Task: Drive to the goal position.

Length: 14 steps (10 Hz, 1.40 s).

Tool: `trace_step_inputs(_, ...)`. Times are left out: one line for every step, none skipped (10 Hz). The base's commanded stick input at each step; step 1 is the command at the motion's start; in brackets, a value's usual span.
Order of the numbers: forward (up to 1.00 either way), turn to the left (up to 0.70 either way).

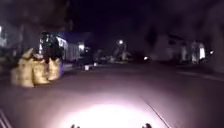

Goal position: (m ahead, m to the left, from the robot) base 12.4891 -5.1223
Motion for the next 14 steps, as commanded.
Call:
trace_step_inputs(0.85,0.0)
trace_step_inputs(0.85,0.0)
trace_step_inputs(0.85,0.0)
trace_step_inputs(0.85,0.0)
trace_step_inputs(0.85,0.0)
trace_step_inputs(0.85,0.0)
trace_step_inputs(0.85,0.0)
trace_step_inputs(0.85,0.0)
trace_step_inputs(0.85,0.0)
trace_step_inputs(0.85,0.0)
trace_step_inputs(0.85,-0.1)
trace_step_inputs(0.85,-0.3)
trace_step_inputs(0.85,-0.09)
trace_step_inputs(0.85,-0.01)
